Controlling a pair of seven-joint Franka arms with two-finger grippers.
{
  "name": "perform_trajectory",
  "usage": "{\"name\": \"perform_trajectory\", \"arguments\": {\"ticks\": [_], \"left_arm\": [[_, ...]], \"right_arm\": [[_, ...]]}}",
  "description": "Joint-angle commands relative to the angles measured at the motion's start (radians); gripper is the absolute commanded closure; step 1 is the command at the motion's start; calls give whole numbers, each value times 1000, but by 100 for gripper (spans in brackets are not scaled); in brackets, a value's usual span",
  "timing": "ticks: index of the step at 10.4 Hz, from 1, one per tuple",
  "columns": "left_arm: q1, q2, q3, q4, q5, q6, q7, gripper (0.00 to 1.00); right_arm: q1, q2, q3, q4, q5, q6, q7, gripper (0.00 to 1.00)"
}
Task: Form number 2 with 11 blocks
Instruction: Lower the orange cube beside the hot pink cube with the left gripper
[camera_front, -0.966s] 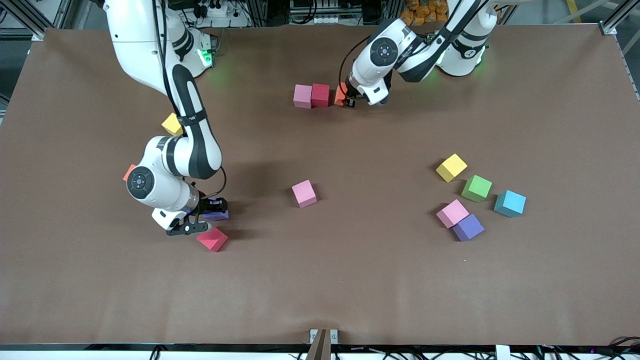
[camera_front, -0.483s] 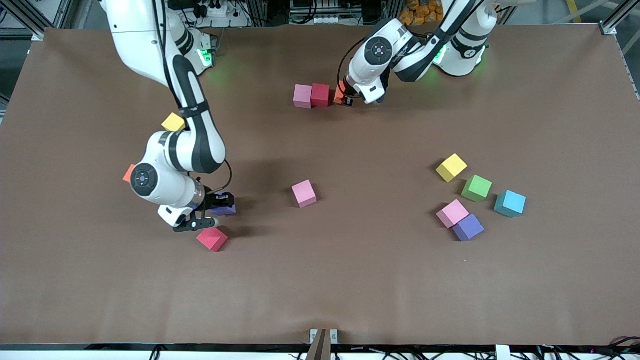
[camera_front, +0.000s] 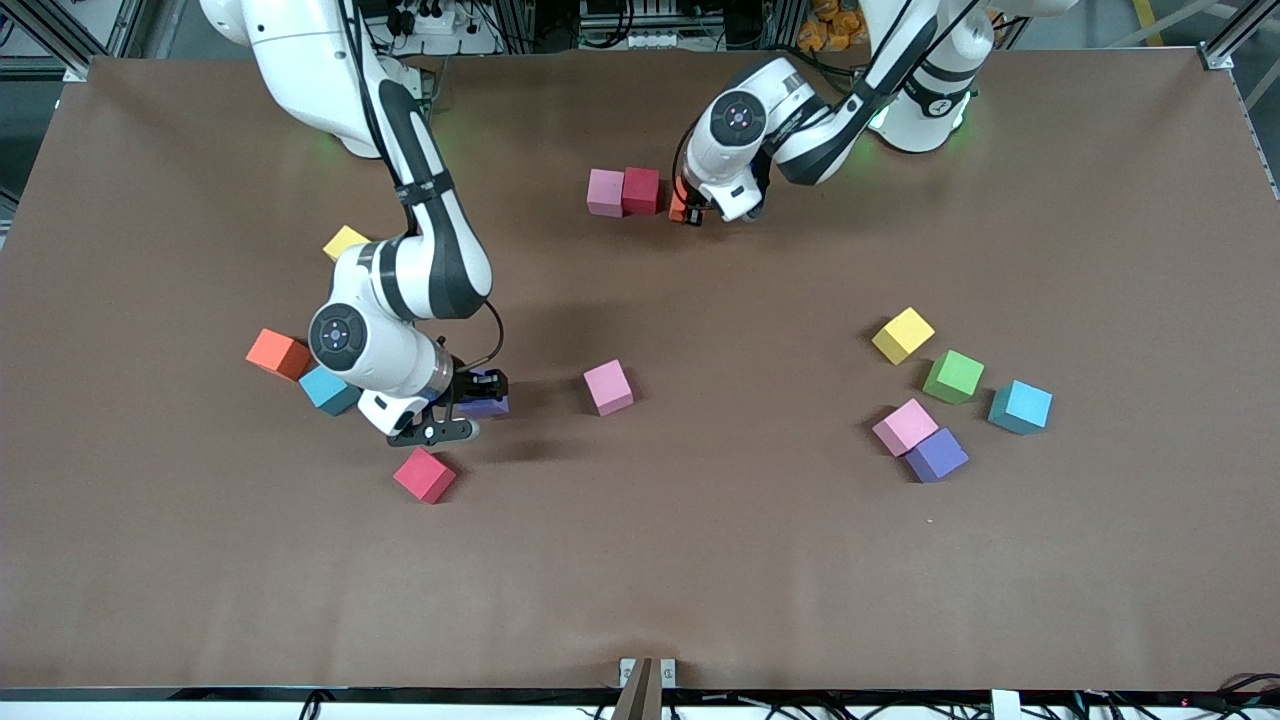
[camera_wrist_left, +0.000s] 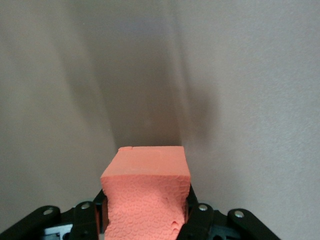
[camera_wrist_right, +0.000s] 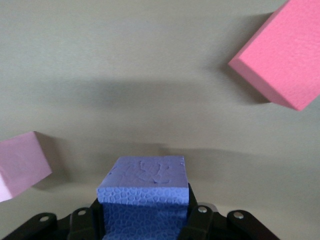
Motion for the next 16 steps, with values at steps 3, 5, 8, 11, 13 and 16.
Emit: {"name": "perform_trajectory", "arguments": {"ticks": [3,5,8,11,13,16], "left_arm": [[-25,34,24,52,42,-42,-59,86],[-39,32,21,51,45,-43,-90,86],[-37,28,0,51,48,-80,-125,86],[-37,28,-2,51,47,-82,-128,86],[-37,28,-2,52,47,-82,-135,85],[-39,34,-2,66,47,-80,-147,85]], "right_arm": [[38,-39,-2,-18,16,-9,78,81],[41,-51,-2,-21,16,-9,83,81],[43,-83,-2,-40,14,-26,83,81],[43,-116,-2,-52,14,-53,83,81],[47,-128,-4,-66,14,-53,83,81],[51,-137,-4,-74,14,-55,83,81]]}}
